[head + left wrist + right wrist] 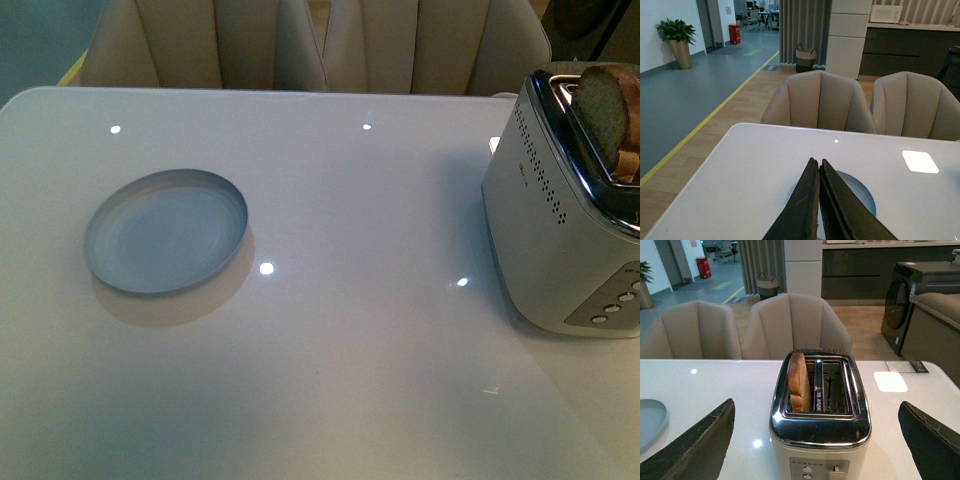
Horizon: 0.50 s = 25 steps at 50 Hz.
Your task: Left arm holds plate, right arm toasts bread
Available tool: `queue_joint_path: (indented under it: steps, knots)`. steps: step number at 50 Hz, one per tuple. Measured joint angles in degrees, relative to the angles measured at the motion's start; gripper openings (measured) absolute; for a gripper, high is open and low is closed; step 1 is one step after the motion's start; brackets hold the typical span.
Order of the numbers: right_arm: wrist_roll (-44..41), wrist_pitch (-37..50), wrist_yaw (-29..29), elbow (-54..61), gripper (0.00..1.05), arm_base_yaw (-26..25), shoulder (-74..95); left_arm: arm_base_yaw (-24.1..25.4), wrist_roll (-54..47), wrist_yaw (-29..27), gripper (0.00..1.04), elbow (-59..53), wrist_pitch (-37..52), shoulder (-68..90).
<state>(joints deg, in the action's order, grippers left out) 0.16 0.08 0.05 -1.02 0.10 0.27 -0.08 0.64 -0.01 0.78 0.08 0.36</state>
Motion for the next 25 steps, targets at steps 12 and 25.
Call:
queue_joint_path:
  steps: [12, 25]
  knots:
    - [0.0, 0.0, 0.0, 0.0, 0.96, 0.0, 0.0, 0.0, 0.0, 0.0, 0.32, 0.0, 0.0, 0.0]
    - [0.0, 0.0, 0.0, 0.0, 0.96, 0.0, 0.0, 0.0, 0.0, 0.0, 0.82, 0.0, 0.0, 0.0]
